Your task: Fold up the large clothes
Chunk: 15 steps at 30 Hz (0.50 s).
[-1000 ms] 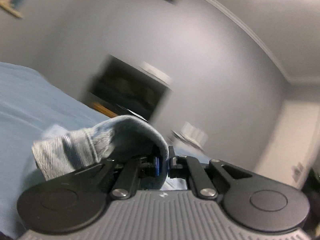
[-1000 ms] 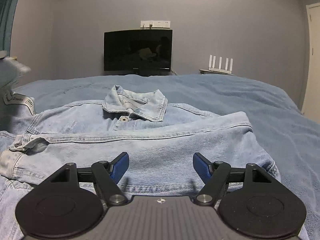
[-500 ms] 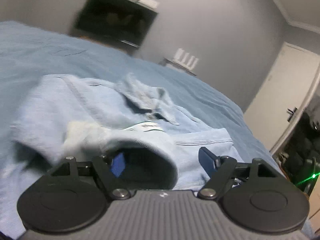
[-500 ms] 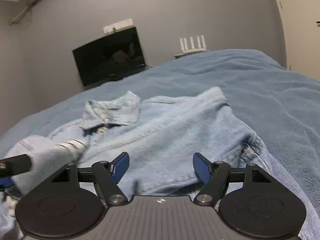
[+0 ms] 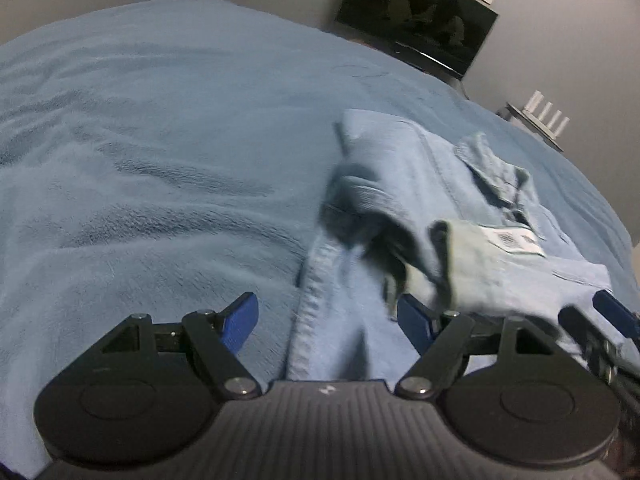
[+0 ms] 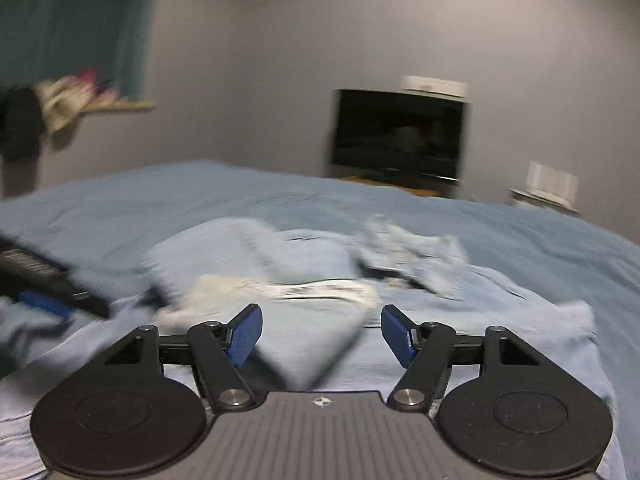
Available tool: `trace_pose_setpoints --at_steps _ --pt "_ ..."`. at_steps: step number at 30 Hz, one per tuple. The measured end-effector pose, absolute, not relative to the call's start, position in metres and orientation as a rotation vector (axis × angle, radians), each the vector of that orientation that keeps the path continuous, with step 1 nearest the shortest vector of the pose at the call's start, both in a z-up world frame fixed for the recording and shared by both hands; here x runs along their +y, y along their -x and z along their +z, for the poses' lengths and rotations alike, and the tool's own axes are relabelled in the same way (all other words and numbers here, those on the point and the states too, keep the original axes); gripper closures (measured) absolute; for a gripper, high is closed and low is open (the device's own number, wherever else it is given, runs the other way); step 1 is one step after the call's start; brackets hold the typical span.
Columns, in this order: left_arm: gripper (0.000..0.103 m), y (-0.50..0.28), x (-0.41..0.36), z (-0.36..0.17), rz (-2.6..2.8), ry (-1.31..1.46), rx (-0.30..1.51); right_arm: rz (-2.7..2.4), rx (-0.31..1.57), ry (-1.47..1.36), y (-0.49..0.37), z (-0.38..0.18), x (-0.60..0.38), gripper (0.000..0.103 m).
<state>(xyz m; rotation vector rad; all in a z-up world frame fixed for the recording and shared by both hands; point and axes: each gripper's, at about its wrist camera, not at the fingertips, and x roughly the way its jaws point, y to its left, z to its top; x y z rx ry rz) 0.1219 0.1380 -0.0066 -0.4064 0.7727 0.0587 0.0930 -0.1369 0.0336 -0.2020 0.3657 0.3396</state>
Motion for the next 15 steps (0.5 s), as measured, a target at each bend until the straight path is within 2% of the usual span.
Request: trace_pose_setpoints --at_steps 6,8,10,12,15 --pt "0.028 -0.14 0.155 -0.021 0.052 0.466 0.728 0.418 0.443 0.576 -0.11 0.019 -0.053 0.036" --pt "0.028 -0.14 0.158 -0.019 0.027 0.475 0.725 0.403 0.476 0.677 -0.116 0.01 -0.036 0.045" --pt "0.028 -0.138 0.161 -0.012 0.009 0.479 0.715 0.39 0.488 0.728 -0.117 0.009 -0.032 0.071" --pt "0.028 -0.139 0.163 -0.009 -0.001 0.487 0.704 0.385 0.48 0.636 -0.114 0.022 -0.041 0.082" --pt "0.028 -0.138 0.167 -0.006 -0.013 0.516 0.697 0.327 0.447 0.456 -0.104 0.046 -0.069 0.087"
